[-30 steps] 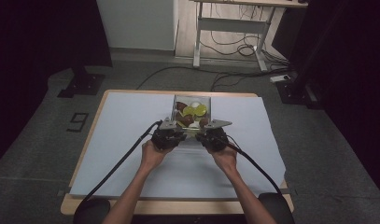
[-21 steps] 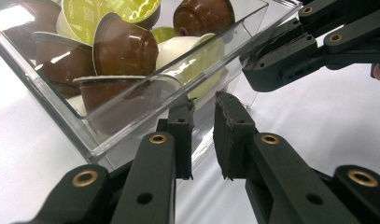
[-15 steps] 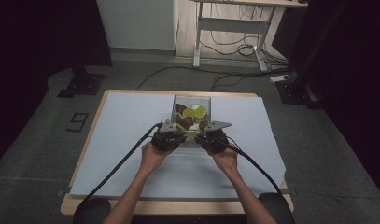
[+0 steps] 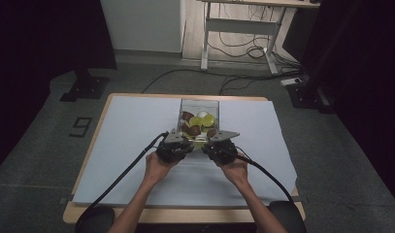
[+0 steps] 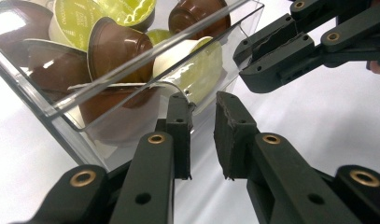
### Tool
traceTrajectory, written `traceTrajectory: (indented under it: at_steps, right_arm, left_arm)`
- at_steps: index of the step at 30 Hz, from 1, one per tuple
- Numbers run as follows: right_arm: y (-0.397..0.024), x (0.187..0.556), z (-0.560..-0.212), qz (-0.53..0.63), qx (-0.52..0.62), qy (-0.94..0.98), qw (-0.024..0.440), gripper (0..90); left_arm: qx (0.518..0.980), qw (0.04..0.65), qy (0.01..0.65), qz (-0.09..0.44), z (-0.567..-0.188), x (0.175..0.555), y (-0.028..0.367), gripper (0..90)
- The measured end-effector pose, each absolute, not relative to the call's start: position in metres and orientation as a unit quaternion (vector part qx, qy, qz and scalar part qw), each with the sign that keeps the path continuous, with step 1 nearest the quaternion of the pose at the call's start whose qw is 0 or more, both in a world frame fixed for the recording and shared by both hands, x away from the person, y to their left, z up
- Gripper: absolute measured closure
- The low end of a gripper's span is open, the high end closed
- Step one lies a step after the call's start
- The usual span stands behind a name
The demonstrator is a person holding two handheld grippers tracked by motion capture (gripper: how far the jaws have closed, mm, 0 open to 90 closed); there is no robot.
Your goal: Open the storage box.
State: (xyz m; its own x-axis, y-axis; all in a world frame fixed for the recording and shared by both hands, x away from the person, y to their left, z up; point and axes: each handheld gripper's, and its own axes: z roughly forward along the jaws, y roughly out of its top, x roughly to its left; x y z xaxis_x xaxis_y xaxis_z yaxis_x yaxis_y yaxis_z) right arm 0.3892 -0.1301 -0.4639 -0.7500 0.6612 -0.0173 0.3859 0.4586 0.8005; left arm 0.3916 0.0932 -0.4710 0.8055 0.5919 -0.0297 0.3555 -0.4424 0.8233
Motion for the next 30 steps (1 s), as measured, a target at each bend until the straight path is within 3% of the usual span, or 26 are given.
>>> traceTrajectory:
  at_steps: [30]
  right_arm:
    - [-0.130, 0.356, -0.464, 0.419, 0.297, 0.844, 0.153, 78.3]
  left_arm:
    - [0.837, 0.458, 0.274, 0.119, -0.474, 0.359, 0.098, 76.0]
